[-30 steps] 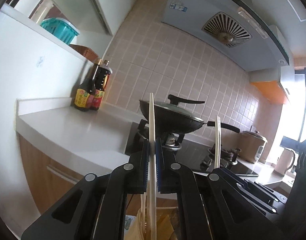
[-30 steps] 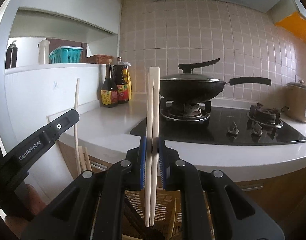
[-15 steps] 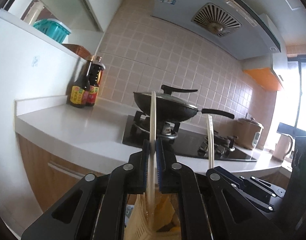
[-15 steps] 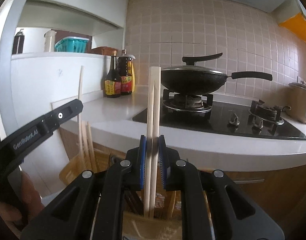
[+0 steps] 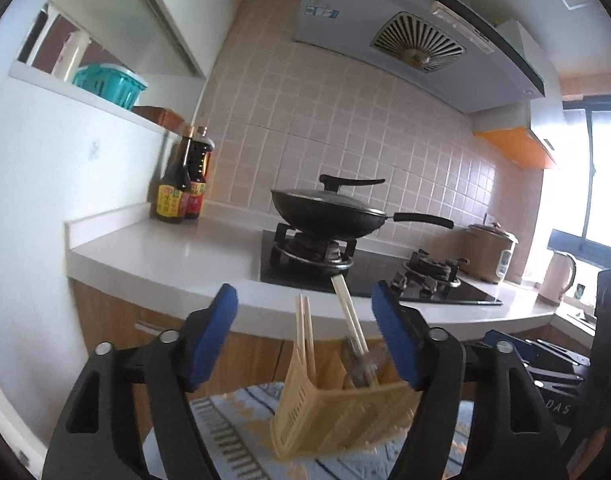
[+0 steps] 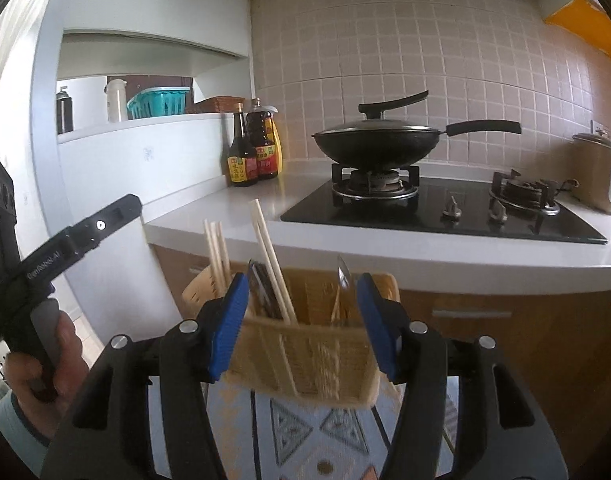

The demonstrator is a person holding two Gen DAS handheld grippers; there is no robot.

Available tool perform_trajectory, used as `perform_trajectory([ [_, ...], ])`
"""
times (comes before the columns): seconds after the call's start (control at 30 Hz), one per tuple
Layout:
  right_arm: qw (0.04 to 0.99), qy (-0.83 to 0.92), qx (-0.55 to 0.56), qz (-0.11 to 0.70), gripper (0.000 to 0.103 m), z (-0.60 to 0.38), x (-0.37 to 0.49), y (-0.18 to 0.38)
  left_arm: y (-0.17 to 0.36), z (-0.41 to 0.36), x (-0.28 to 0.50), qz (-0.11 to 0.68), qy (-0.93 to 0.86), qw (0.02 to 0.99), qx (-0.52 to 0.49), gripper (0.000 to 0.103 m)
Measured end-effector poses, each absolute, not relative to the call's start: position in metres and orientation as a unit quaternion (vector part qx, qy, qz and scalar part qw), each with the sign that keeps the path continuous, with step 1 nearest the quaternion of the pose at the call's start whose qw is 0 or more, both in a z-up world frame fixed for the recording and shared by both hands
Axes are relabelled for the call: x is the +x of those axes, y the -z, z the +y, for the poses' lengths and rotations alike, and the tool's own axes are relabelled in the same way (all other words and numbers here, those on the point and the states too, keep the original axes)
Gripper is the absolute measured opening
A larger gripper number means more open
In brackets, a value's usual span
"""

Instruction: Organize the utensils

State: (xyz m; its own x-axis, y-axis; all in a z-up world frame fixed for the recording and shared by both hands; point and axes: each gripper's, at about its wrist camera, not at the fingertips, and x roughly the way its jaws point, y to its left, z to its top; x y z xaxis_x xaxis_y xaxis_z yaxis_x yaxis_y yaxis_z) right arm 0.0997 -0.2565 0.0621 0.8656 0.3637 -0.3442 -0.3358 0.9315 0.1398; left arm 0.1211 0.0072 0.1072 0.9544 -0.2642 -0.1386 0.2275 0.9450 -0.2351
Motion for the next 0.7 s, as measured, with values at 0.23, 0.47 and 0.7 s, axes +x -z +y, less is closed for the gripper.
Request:
perform_trajectory([
  [0.23,0.973,-0.159,0.045,0.159,0.071,-0.268,0.043,-0.061,-0.104,-0.001,0.073,0.11,0.127,0.981,-0.093,0.084],
  [0.47,0.984,-0.119,0.031,0.128,0.091,-0.27,-0.006,-0.046,-0.087,-0.028,0.027,0.123,0.104,0.986,-0.044,0.094],
  [0.7,0.991,-0.05,0.05,0.113,0.095,-0.277,-0.01,-0.017,-0.064,-0.037,0.014,0.1,0.052,0.993,-0.037,0.095],
])
